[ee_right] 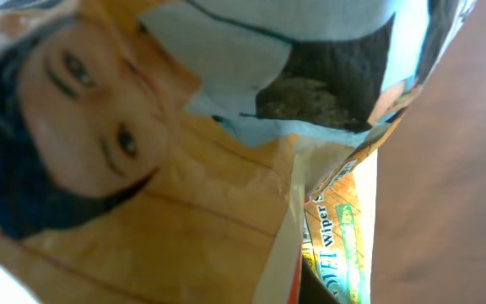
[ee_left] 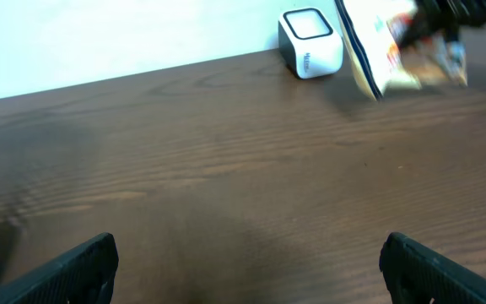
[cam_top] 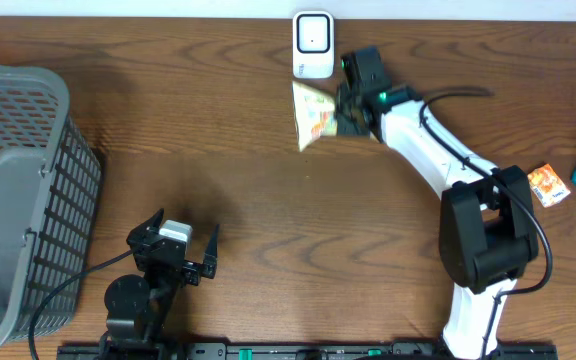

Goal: Scan the item barcode
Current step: 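Carry the yellow pack with the right gripper up to the white scanner, then hold the yellow pack against the scanner window with the right gripper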

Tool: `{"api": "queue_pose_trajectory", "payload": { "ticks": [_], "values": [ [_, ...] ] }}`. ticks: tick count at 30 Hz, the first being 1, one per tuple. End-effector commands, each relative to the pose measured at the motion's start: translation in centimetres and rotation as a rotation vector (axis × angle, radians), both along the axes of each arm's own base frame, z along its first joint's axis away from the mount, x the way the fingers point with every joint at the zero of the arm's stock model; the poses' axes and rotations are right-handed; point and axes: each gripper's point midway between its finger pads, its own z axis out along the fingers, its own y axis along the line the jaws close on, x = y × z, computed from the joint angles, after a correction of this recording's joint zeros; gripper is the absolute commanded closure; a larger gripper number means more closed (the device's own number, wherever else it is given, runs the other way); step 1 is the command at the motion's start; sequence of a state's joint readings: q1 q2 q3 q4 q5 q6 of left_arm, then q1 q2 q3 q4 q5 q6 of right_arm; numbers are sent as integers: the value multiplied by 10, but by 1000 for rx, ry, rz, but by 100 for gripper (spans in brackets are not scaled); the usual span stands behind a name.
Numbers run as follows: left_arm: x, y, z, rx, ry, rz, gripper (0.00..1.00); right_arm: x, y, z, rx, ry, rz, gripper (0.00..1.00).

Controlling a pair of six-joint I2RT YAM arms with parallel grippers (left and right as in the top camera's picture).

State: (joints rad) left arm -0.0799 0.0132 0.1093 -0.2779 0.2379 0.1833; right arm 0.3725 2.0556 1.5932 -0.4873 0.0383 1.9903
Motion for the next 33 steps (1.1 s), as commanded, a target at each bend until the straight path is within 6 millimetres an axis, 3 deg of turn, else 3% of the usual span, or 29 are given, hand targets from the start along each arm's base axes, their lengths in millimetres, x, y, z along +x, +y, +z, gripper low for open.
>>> {"api": "queue_pose_trajectory", "payload": {
  "ticks": [1, 6, 11, 16, 19, 24, 33],
  "values": [
    [-2, -2, -12, -3, 35, -14, 2, 47, -15, 60, -104, -199, -68, 98],
    [-2, -2, -12, -3, 35, -14, 2, 91, -16, 66, -151, -275, -120, 98],
    [-2, -2, -12, -3, 35, -14, 2, 136, -16, 48, -156, -305, -127, 98],
    [-2, -2, -12, -3, 35, -14, 2, 165, -22, 33, -155, -320, -150, 98],
    [-2, -2, -12, -3, 35, -14, 2, 174, -26, 34, -148, -341, -160, 98],
    [-2, -2, -12, -3, 35, -14, 2, 183, -23, 54, -158, -413, -149, 98],
    [-2, -2, -12, -3, 35, -14, 2, 182, -18, 68, -317, -481, -140, 98]
  ]
}}
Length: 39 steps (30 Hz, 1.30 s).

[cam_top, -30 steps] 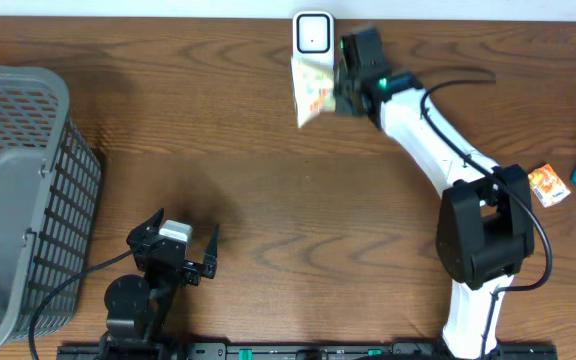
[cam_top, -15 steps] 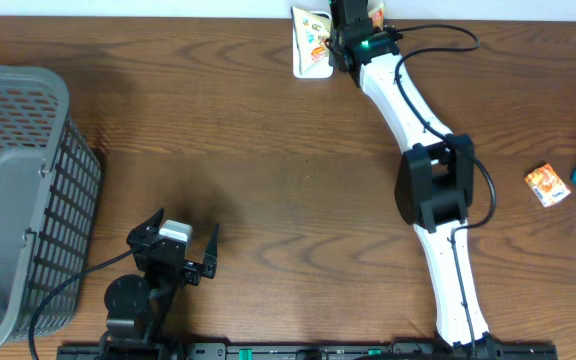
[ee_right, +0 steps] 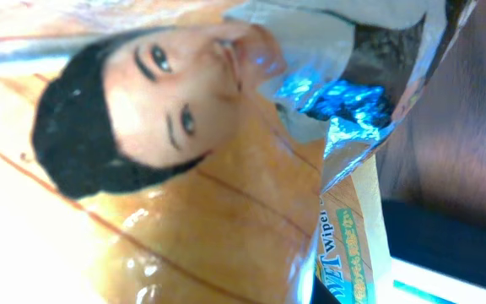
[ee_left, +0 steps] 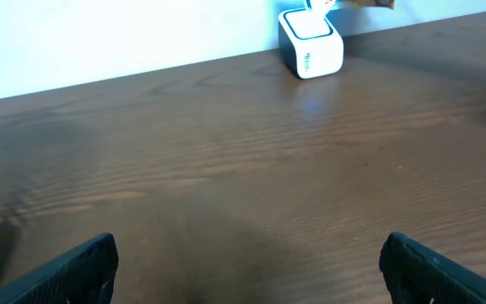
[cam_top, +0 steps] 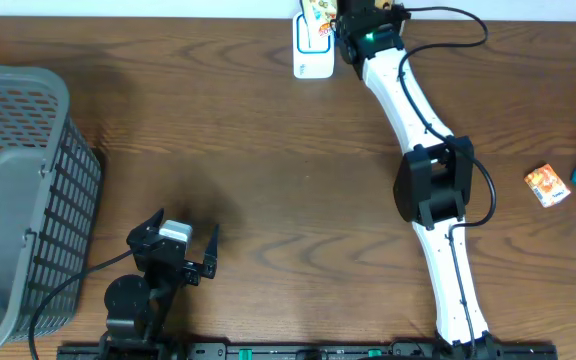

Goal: Scan the item barcode
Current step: 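Hold the yellow pack against the scanner window with the right gripper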

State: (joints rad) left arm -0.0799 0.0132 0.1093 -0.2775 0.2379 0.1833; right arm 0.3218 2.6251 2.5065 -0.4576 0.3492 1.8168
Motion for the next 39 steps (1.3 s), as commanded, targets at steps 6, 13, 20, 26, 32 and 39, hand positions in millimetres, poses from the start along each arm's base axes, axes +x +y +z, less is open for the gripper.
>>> {"api": "queue_pose_trajectory", "payload": {
  "ticks": [6, 13, 20, 26, 32, 39],
  "values": [
    [-2, -2, -12, -3, 35, -14, 2, -4, 17, 15, -184, -42, 27, 98],
    [-2, -2, -12, -3, 35, -14, 2, -7, 9, 15, -299, -30, 8, 98],
    [-2, -2, -12, -3, 35, -14, 2, -9, 4, 26, -409, -18, 38, 98],
    [-2, -2, -12, -3, 35, -14, 2, -24, -7, 50, -505, 55, 59, 98],
    [-2, -2, -12, -3, 35, -14, 2, -89, -63, 87, -650, 291, -14, 99],
    [-2, -2, -12, -3, 35, -14, 2, -158, -162, 98, -859, 613, -150, 98]
  ]
}}
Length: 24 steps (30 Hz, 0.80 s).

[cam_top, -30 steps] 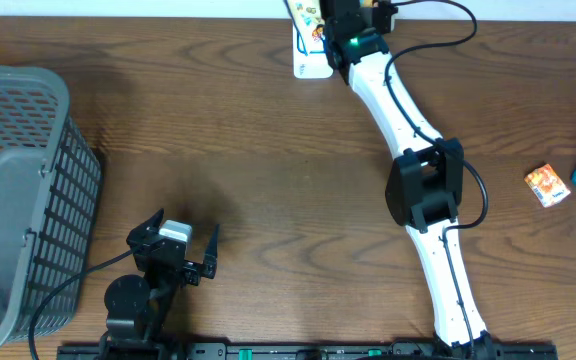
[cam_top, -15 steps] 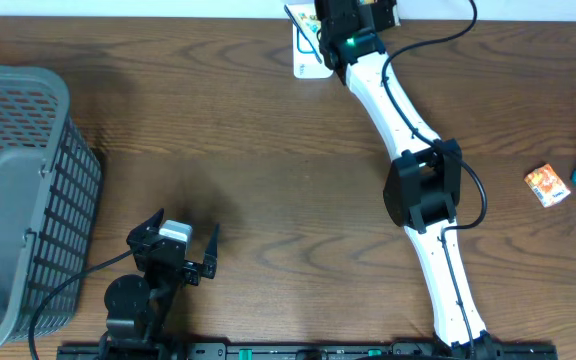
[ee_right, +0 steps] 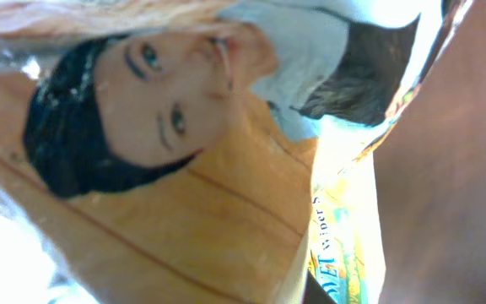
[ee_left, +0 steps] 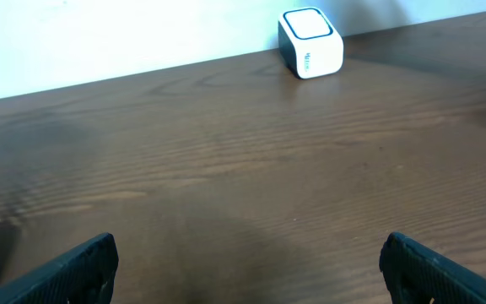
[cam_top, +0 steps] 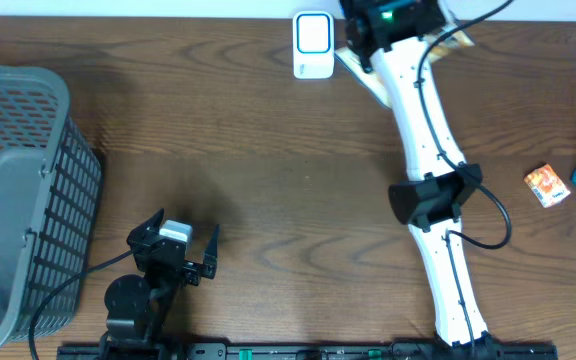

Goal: Scan the item barcode
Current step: 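Hold the yellow pack against the scanner window with the right gripper, then carry the yellow pack to the right table edge and release it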

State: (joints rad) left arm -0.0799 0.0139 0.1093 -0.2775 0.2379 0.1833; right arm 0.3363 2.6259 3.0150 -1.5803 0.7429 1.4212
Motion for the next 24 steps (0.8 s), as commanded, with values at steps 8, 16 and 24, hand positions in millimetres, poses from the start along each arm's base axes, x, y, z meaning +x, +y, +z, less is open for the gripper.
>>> {"api": "queue_pose_trajectory", "payload": {
  "ticks": [8, 16, 24],
  "values": [
    [-2, -2, -12, -3, 35, -14, 2, -41, -192, 3, -179, 189, -325, 98],
    [-2, -2, -12, -3, 35, -14, 2, -77, -283, -66, -22, 393, -442, 99],
    [-2, -2, -12, -3, 35, -14, 2, -52, -312, -91, 116, 417, -175, 98]
  ]
}}
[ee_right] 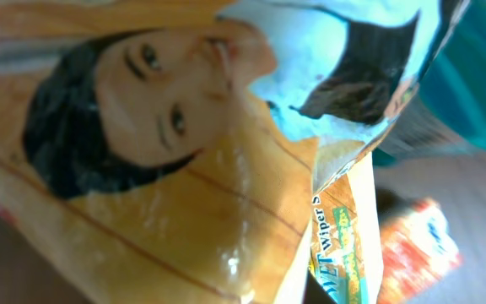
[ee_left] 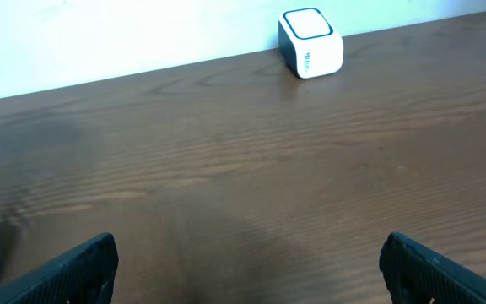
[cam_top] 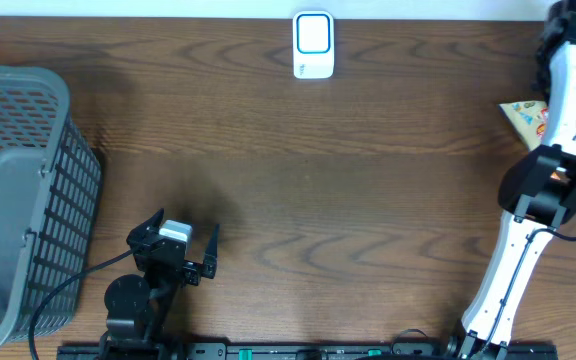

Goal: Scan the item barcode
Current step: 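Carry the yellow pack to the right table edge and release it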

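The white barcode scanner [cam_top: 313, 45] stands at the table's back edge, also in the left wrist view as the scanner [ee_left: 310, 42]. An orange wet-wipe packet [ee_right: 192, 169] printed with a woman's face fills the right wrist view, and my right gripper is shut on it with its fingers hidden. From overhead the packet [cam_top: 521, 114] sticks out from under my right arm [cam_top: 568, 70] at the far right, well away from the scanner. My left gripper [ee_left: 247, 274] rests open and empty at the front left [cam_top: 173, 255].
A grey mesh basket [cam_top: 18, 200] takes up the left side. Below the held packet lie a small orange-red packet [ee_right: 416, 253] and a teal item [ee_right: 471, 76], at the table's right edge.
My right arm has moved from beside the scanner at the back middle to the table's far right edge, with the packet still in its gripper. The left arm has not moved.
My right gripper held the packet just right of and below the scanner. Then the packet was over the scanner's face. Then it was off to the scanner's right, and now it is at the far right above the other small items.
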Tool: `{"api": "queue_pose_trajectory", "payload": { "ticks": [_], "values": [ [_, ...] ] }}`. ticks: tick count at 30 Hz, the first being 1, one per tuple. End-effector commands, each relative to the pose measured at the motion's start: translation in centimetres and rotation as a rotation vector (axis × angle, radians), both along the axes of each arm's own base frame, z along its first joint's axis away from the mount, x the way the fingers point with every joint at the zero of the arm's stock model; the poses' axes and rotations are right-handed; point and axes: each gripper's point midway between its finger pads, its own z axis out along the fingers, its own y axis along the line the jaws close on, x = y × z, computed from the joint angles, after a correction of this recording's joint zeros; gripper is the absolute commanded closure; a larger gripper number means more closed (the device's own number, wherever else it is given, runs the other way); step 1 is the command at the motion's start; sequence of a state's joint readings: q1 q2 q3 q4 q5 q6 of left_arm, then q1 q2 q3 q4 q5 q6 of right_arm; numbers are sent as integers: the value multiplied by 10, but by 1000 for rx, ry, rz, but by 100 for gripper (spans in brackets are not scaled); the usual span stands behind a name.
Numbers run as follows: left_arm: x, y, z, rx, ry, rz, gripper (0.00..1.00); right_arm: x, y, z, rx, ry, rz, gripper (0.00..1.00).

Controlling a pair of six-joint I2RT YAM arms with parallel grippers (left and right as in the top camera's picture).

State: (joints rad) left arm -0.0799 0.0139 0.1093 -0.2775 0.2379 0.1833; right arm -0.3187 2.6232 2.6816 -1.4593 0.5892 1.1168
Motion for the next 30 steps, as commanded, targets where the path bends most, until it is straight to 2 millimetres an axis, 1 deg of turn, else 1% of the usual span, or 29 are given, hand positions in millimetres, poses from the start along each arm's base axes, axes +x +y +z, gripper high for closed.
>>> {"api": "queue_pose_trajectory", "payload": {
  "ticks": [1, 3, 5, 8, 10, 12, 16, 19, 21, 24, 25, 26, 28, 30],
  "values": [
    [-2, -2, -12, -3, 35, -14, 2, 19, 7, 10, 84, -5, 219, 96],
    [-2, -2, -12, -3, 35, -14, 2, 24, 4, 11, 74, 2, 266, 88],
    [-2, -2, -12, -3, 35, -14, 2, 26, 0, 14, 47, 9, 282, 83],
    [-2, -2, -12, -3, 35, -14, 2, 27, 0, 19, 40, 14, 308, 78],
    [-2, -2, -12, -3, 35, -14, 2, 25, 0, 27, 35, 16, 311, 77],
    [-2, -2, -12, -3, 35, -14, 2, 22, 1, 36, 32, 9, 312, 77],
    [-2, -2, -12, -3, 35, -14, 2, 16, 8, 63, 37, -26, 320, 87],
    [-2, -2, -12, -3, 35, -14, 2, 13, 23, 88, 88, -92, 353, 93],
    [-2, -2, -12, -3, 35, -14, 2, 11, 38, 109, 135, -154, 385, 98],
    [-2, -2, -12, -3, 35, -14, 2, 7, 63, 144, 201, -252, 467, 99],
    [-2, -2, -12, -3, 35, -14, 2, 5, 73, 158, 221, -287, 505, 99],
    [-2, -2, -12, -3, 35, -14, 2, 2, 88, 178, 246, -336, 561, 99],
    [-2, -2, -12, -3, 35, -14, 2, -7, 108, 206, 266, -392, 634, 99],
    [-2, -2, -12, -3, 35, -14, 2, -23, 125, 234, 262, -427, 689, 99]
  ]
}}
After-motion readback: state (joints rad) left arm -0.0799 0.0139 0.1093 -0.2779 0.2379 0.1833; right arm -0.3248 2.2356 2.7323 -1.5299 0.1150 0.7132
